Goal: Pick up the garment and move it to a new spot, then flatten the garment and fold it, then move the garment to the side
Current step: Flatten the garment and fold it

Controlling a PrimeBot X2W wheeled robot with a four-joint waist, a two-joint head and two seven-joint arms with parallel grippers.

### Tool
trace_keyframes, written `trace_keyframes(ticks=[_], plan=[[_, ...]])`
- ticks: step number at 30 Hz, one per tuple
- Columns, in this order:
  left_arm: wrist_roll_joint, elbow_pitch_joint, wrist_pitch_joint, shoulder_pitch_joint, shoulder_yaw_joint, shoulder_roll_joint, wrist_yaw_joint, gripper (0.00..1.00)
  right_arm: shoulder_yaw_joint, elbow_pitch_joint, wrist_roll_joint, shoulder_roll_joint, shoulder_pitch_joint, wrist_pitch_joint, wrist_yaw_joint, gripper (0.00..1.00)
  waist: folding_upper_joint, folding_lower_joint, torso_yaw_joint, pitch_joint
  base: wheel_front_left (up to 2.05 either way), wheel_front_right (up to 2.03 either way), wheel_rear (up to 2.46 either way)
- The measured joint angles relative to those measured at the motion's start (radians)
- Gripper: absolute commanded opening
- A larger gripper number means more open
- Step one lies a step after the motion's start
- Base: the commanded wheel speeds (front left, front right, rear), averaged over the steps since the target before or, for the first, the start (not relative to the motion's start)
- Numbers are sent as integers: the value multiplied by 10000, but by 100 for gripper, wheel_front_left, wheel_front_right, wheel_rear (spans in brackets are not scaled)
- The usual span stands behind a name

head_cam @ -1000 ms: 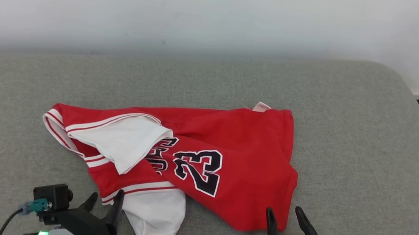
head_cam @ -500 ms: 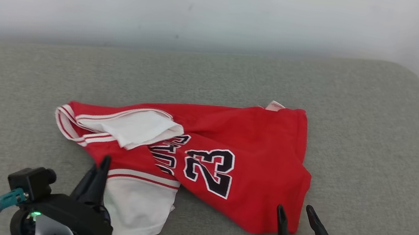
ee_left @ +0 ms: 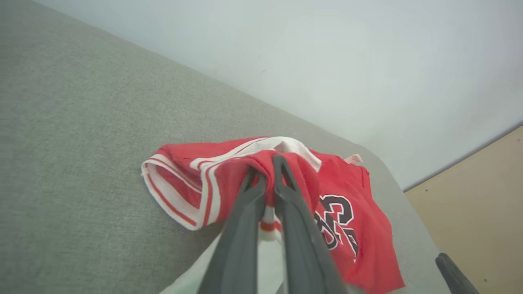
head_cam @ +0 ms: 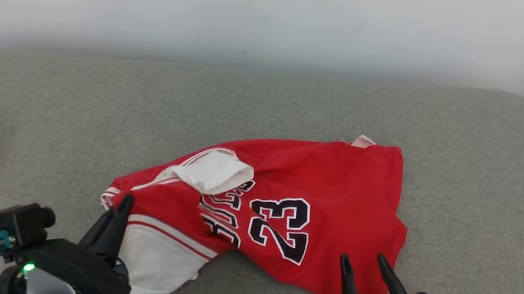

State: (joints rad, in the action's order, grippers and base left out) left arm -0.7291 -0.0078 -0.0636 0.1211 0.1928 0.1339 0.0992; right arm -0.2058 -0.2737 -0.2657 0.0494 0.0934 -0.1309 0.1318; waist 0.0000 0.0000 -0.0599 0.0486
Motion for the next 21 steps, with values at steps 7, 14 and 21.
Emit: trace_keyframes(ticks=[7, 14, 21], plan=[[345, 2077, 523, 1150, -598, 593, 63, 0, 31, 144, 157, 2, 262, 90, 0, 100, 0, 1, -349, 492, 0, 0, 0], [784, 4508, 1484, 2605, -800, 924, -40, 75, 61, 366, 305, 6, 389, 173, 0, 100, 1, 1, -846, 983, 0, 0, 0], [1243, 5423, 2732, 2940, -639, 918, -320, 100, 196, 418, 378, 4, 408, 249, 0, 100, 1, 1, -1047, 1098, 0, 0, 0]])
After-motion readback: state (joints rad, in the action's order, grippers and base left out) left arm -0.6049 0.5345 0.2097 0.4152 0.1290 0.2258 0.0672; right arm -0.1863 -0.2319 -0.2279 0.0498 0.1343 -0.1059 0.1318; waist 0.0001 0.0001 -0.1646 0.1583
